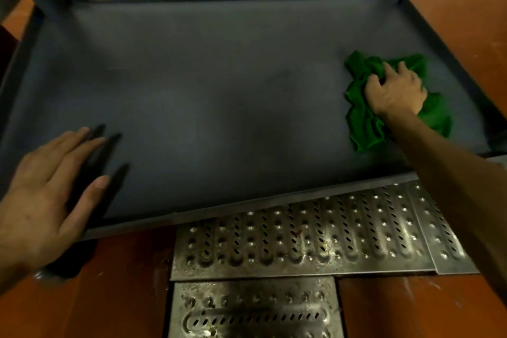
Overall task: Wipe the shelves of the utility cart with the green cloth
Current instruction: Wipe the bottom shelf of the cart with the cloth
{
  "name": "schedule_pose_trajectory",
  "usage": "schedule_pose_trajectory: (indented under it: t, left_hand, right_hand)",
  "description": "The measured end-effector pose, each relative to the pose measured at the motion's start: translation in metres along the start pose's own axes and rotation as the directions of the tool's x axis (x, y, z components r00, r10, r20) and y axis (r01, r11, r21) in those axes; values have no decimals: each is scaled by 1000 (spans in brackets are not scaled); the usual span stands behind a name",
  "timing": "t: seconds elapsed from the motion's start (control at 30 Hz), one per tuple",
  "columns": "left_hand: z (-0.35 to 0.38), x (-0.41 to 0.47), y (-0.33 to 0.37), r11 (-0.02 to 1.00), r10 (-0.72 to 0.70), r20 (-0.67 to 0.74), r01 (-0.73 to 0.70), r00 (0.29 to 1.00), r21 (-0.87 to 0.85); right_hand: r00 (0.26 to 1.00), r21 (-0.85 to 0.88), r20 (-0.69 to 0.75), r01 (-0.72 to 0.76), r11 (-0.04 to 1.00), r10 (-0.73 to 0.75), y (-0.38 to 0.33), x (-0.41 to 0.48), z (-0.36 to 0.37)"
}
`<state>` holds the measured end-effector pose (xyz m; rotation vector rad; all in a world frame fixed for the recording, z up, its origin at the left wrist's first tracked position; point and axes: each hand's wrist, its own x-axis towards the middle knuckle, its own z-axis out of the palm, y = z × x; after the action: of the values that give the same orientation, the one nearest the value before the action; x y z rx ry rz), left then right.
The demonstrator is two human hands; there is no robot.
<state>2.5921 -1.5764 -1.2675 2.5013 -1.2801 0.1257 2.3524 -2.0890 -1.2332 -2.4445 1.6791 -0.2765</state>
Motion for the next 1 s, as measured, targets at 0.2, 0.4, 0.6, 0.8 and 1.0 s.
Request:
schedule_pose_trajectory:
  t: [0.2,0.4,0.6,0.8,1.0]
  left_hand:
    - [-21,3,18,1000,13,-4,-13,1000,5]
    - [-34,5,33,999,-18,10,18,1000,26]
    - [-34,5,34,1000,-18,-28,18,999,24]
    - [-37,4,35,998,-47,-154,54,987,37]
    - [-38,6,31,997,-22,-153,33,988,69]
  right_hand:
    - [987,35,60,148,988,-150,-70,-16,21]
    - [935,58,97,336,940,-340,-140,-51,38]
    - [813,148,75,563,813,-577,-225,-129,54]
    - [594,188,127,772,607,-795,-297,-228,63]
    - [214,332,240,898,288,-947,-325,-289,54]
